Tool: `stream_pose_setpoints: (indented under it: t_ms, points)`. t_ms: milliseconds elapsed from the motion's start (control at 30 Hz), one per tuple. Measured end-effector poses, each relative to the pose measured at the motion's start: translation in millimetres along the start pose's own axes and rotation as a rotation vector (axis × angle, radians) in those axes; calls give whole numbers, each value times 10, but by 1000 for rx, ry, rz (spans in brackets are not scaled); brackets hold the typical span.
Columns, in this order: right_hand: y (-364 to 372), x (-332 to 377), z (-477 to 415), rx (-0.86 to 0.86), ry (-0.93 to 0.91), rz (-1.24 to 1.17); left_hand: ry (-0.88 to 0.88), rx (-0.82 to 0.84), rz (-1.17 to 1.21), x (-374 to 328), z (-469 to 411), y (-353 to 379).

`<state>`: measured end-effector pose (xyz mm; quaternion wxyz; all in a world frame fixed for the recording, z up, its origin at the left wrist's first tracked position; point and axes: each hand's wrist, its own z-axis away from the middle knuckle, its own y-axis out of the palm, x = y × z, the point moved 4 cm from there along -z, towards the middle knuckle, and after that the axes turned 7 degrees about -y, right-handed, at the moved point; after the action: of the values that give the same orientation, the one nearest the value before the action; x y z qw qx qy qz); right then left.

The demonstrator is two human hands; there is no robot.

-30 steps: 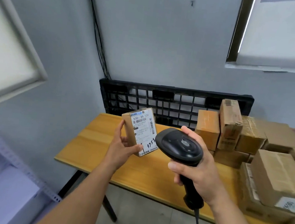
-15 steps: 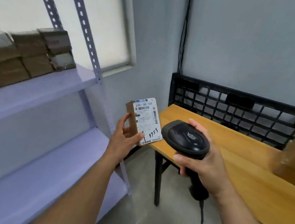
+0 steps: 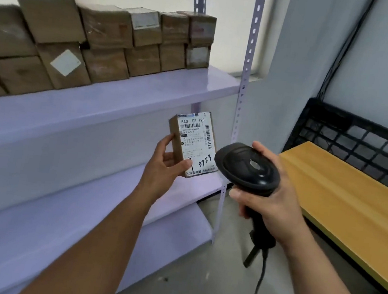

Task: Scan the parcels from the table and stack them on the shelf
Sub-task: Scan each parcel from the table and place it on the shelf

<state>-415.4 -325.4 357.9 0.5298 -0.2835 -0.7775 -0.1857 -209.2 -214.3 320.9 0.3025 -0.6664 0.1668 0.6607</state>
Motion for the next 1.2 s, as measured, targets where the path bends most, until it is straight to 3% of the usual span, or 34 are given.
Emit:
stream_pose_setpoints:
  t_ms: [767,1200]
  points:
    - [1623,90,-734,426,-94,-149,62,-546,-91,-200,762,-1957]
    - [3271,395,-798,475,-154,-85,202,-786,-93,-688,930,-4155]
